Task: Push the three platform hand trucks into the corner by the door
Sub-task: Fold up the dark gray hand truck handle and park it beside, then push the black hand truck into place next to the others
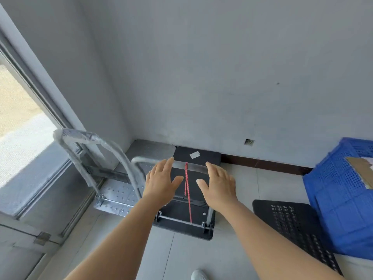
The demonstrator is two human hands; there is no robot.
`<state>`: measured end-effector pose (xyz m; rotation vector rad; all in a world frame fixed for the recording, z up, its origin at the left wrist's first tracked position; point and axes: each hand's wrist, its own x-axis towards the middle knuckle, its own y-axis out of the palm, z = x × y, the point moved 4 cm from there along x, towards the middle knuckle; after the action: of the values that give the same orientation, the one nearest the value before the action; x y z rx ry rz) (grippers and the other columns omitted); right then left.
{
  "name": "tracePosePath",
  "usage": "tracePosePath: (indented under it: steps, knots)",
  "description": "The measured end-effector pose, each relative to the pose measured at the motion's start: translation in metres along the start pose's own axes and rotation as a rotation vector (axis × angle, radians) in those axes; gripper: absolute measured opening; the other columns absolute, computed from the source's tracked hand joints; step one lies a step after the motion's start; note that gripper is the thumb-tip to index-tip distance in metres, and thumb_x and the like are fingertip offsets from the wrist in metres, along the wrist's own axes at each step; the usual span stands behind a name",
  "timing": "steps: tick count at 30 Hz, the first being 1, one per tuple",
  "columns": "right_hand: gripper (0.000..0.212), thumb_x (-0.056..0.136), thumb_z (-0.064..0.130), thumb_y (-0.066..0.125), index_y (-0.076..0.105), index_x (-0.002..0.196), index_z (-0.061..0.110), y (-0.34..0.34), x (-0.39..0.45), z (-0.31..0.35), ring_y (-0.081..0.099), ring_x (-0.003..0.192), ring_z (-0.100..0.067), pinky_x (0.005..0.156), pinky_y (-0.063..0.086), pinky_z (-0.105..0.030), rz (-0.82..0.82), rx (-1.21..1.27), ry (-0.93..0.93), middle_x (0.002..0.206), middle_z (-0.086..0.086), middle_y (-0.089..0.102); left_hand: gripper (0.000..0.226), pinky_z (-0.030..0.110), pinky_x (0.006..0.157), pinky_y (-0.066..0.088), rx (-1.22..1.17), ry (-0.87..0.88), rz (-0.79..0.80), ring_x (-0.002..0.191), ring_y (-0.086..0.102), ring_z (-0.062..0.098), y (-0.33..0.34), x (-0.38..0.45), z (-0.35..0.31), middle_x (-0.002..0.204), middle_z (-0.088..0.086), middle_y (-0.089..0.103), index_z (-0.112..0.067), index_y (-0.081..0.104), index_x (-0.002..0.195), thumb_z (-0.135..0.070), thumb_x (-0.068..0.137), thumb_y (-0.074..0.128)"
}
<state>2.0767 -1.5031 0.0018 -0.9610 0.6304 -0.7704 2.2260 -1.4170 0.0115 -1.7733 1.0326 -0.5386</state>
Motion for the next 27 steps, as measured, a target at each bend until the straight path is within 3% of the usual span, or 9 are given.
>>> tracePosePath:
  steps: [17,27]
  knots:
    - [0.06,0.098,0.046,0.034,0.019,0.15,0.02,-0.065,-0.169,-0.127,0.017,0.145,-0.021,0.116,0.016,-0.045,-0.149,-0.014,0.215,0.157,-0.002,0.024,0.065,0.041,0.118,0.021,-0.123,0.233,0.116,0.144,0.02,0.022,0.081,-0.129,-0.156,0.156,0.001,0.024,-0.023,0.015,0.151,-0.04,0.096,0.045]
    - [0.059,0.098,0.045,0.034,0.017,0.15,0.022,-0.095,-0.317,-0.236,0.013,0.146,-0.02,0.117,0.009,-0.048,-0.174,-0.003,0.331,0.158,0.0,0.021,0.064,0.04,0.118,0.021,-0.155,0.311,0.212,0.144,0.02,0.021,0.148,-0.263,-0.265,0.157,0.001,0.023,-0.023,0.014,0.151,-0.04,0.097,0.044]
